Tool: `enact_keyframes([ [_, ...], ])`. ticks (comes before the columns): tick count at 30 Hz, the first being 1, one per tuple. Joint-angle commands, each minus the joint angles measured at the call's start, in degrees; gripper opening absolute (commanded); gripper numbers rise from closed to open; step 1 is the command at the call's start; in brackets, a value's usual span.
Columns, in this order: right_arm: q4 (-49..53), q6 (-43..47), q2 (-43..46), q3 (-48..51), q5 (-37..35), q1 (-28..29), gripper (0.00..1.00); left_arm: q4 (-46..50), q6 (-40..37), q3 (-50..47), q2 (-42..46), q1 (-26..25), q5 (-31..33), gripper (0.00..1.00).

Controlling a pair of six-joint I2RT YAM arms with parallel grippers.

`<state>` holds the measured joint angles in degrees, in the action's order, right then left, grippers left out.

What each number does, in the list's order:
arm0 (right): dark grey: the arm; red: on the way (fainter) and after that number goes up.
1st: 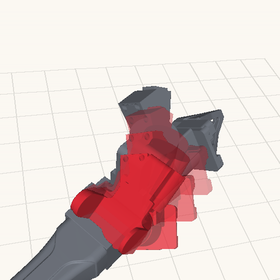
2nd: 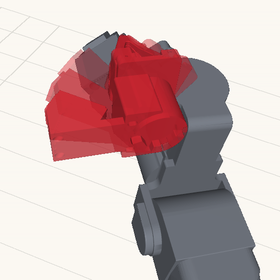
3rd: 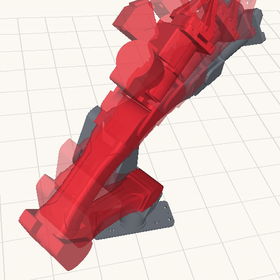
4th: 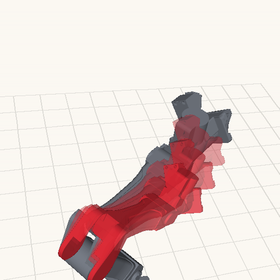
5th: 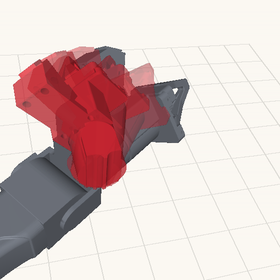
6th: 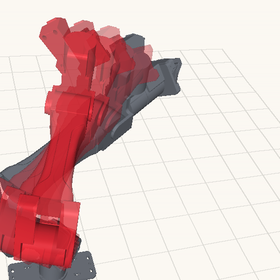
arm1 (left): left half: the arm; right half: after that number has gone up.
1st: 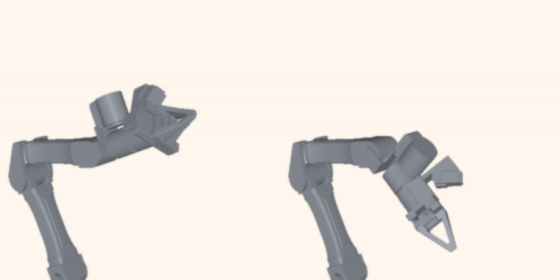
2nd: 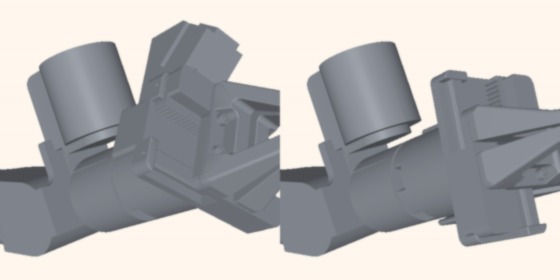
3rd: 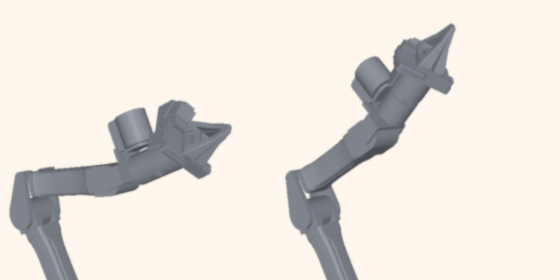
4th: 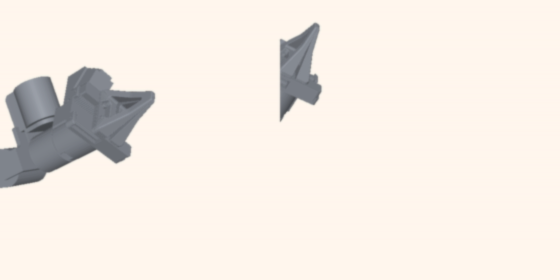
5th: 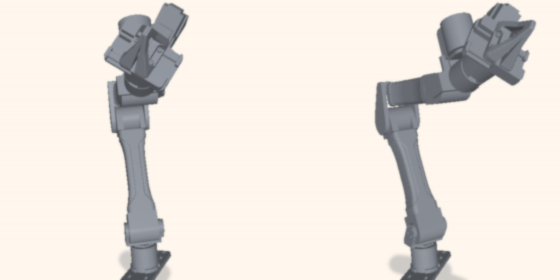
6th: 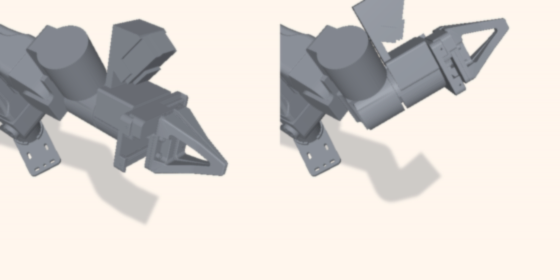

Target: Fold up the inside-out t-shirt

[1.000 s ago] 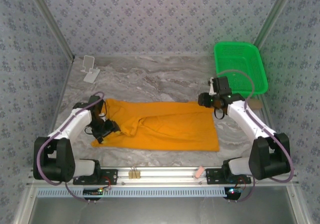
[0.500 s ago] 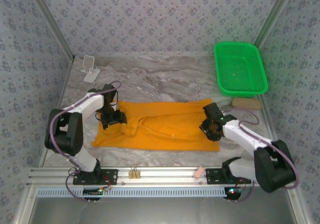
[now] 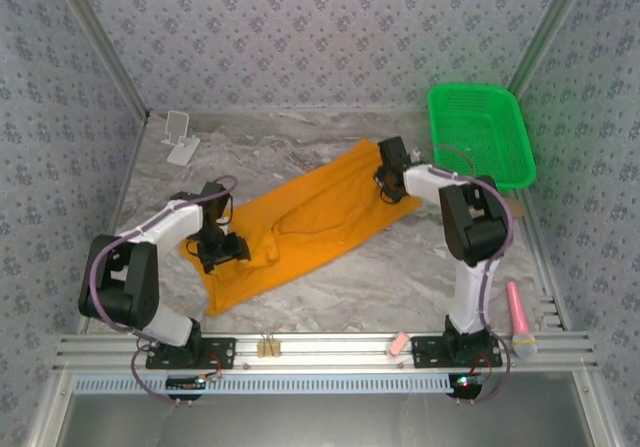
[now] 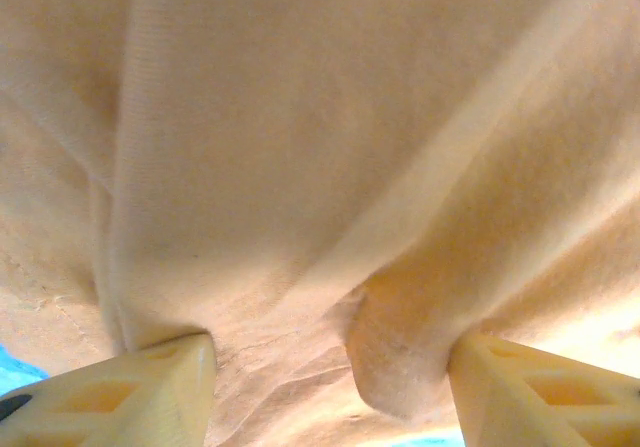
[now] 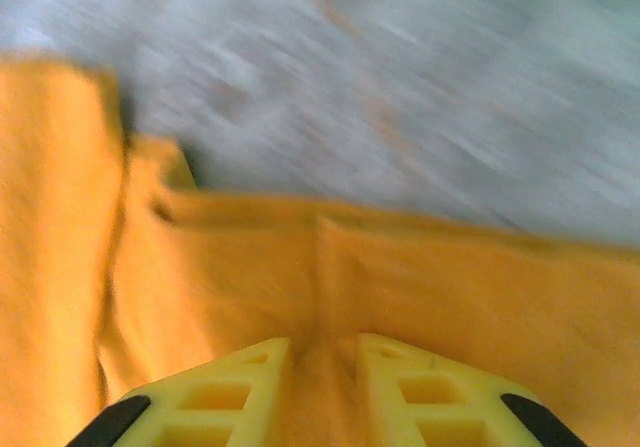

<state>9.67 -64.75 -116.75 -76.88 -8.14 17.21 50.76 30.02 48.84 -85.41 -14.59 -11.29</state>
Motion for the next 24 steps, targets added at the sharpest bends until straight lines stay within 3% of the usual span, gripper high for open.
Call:
enact_keyframes([
  [1, 1.4, 5.1, -6.7, -11.1, 2.4, -1.0, 0.29, -3.2, 7.1, -0.5, 0.3, -4.8, -4.4, 0.62],
  [6, 6.2, 7.1, -7.4, -19.1, 1.0, -1.2, 0.42, -8.6, 14.0, 3.2, -2.8, -16.3, -7.2, 0.63],
  [12, 13.8, 9.4, 4.3, -11.4, 2.0, -0.9, 0.52, -10.2, 15.1, 11.6, -8.6, -25.5, -11.0, 0.63],
  [18, 18.7, 8.3, 10.3, -1.0, 3.6, 3.5, 0.54, 3.0, 8.8, 17.3, 0.0, -24.5, -2.0, 0.65],
  [21, 17.7, 7.8, 9.9, 2.3, 3.6, 6.6, 0.54, 11.5, 2.8, 18.7, 2.7, -21.3, 5.6, 0.66],
  [24, 15.0, 6.9, 6.6, 2.5, 6.5, 7.9, 0.51, 13.7, 0.4, 14.3, 3.9, -17.0, 8.1, 0.66],
])
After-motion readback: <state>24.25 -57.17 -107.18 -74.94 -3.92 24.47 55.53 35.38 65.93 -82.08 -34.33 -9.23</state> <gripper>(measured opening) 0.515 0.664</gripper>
